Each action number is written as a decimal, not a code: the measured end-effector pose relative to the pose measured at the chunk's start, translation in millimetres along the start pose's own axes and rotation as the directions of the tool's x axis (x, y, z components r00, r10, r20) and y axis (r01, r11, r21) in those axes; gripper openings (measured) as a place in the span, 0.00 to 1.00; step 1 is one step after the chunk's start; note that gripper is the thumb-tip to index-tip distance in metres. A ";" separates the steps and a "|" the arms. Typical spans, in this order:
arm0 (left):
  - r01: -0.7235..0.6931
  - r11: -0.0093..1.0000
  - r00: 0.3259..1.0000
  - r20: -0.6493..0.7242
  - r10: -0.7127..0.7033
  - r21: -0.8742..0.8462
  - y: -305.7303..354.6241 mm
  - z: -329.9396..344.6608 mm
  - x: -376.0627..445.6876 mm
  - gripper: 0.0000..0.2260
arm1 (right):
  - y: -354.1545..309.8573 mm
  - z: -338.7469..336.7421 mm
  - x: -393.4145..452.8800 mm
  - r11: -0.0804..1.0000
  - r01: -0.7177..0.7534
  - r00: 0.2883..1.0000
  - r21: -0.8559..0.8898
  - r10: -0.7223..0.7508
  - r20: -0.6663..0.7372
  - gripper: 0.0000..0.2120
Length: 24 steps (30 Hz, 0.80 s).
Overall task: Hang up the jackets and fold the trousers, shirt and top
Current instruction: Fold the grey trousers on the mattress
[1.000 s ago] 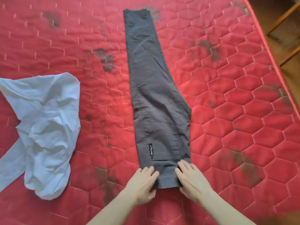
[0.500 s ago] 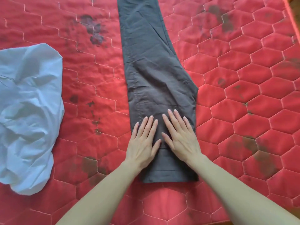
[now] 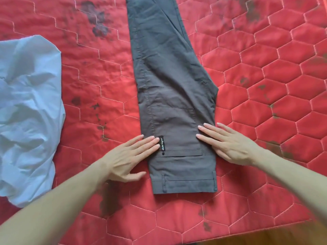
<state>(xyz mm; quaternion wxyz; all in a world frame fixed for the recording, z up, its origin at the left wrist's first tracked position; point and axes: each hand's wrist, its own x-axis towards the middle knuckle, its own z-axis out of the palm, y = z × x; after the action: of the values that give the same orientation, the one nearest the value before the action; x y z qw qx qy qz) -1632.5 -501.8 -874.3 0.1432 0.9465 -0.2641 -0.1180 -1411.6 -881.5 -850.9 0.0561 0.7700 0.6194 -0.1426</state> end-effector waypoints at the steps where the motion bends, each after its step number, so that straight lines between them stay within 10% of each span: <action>1: -0.026 0.999 1.000 0.005 0.026 0.021 -5.0 -2.3 1.3 0.43 | 5.2 -2.9 -2.7 1.000 0.027 0.999 -0.012 -0.027 0.018 0.35; 17: -0.068 0.998 0.997 -0.037 0.067 -0.018 -12.8 0.4 47.9 0.48 | -3.5 -3.1 34.4 0.991 0.136 0.986 0.006 -0.135 -0.093 0.29; 24: -0.022 0.997 1.000 -0.020 0.020 -0.080 -6.8 -9.7 48.3 0.47 | -15.3 -24.1 36.6 0.849 -0.023 0.992 0.528 0.086 -0.097 0.22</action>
<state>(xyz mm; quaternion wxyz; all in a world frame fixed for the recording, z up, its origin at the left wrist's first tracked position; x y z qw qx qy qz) -1586.2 -520.0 -874.6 0.1846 0.9382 -0.2678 -0.1179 -1415.7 -837.4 -837.2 -0.1886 0.7803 0.5370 -0.2594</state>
